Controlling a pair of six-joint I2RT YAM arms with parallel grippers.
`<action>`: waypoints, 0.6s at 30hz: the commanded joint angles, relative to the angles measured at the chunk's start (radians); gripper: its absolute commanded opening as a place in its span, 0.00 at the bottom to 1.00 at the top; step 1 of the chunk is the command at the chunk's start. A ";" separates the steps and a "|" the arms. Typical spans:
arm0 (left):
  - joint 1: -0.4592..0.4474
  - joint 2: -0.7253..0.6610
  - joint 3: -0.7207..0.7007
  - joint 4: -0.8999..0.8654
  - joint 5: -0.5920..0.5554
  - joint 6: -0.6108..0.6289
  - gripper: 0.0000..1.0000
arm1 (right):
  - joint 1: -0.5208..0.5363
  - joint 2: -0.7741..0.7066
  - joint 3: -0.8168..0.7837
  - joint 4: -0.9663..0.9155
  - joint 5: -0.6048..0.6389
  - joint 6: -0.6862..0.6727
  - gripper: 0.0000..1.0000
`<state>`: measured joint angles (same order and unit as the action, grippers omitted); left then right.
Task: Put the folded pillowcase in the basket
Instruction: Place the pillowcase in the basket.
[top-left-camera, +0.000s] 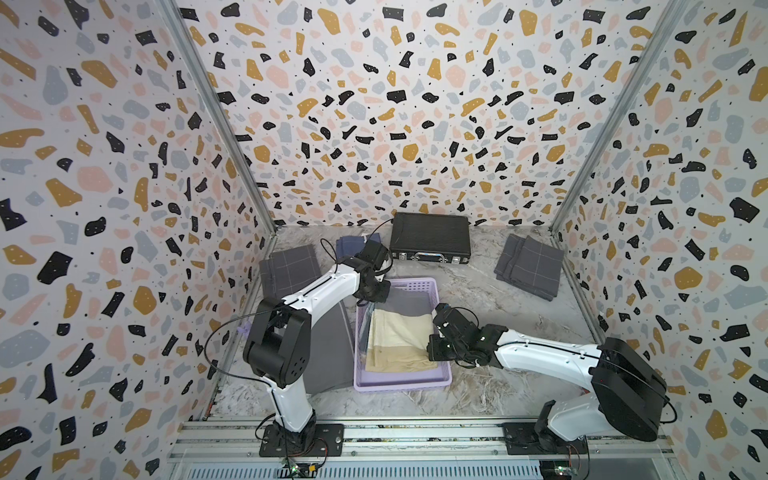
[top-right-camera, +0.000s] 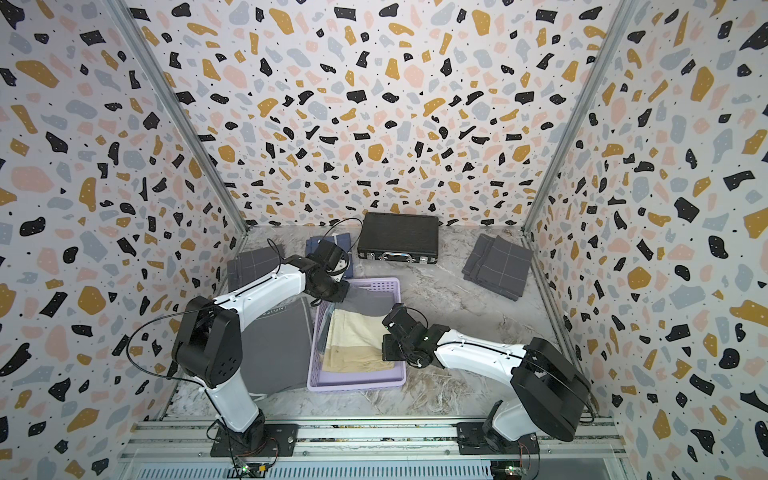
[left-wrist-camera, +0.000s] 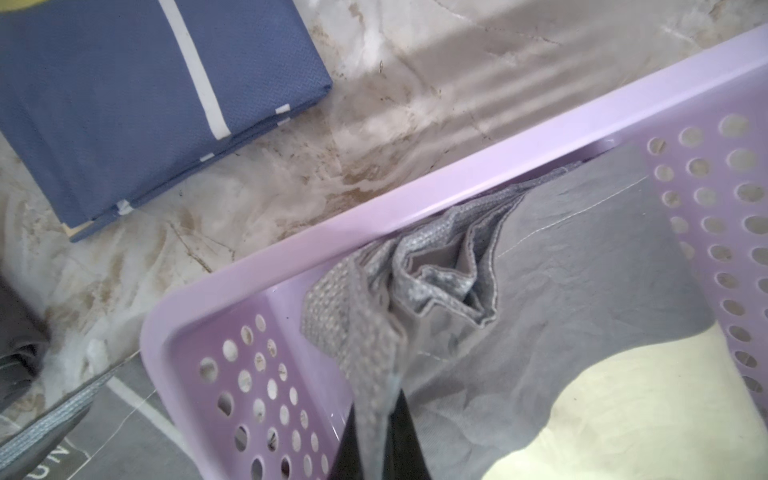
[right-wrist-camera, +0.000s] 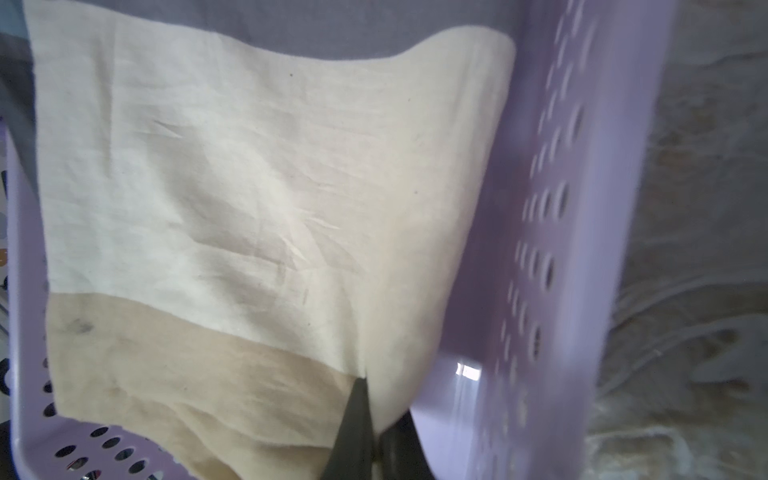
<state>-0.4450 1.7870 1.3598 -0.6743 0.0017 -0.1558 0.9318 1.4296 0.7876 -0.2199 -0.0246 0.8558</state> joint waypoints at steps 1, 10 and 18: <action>0.012 0.007 0.005 -0.014 -0.030 -0.031 0.00 | 0.005 -0.053 0.028 -0.119 0.077 -0.030 0.00; 0.012 0.018 0.069 -0.100 -0.070 -0.047 0.71 | 0.005 -0.069 0.068 -0.164 0.049 -0.069 0.61; 0.011 -0.113 0.126 -0.119 -0.013 -0.084 1.00 | 0.006 -0.192 0.133 -0.310 0.157 -0.127 0.60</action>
<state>-0.4385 1.7649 1.4490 -0.7670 -0.0292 -0.2138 0.9356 1.2900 0.8509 -0.4324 0.0658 0.7769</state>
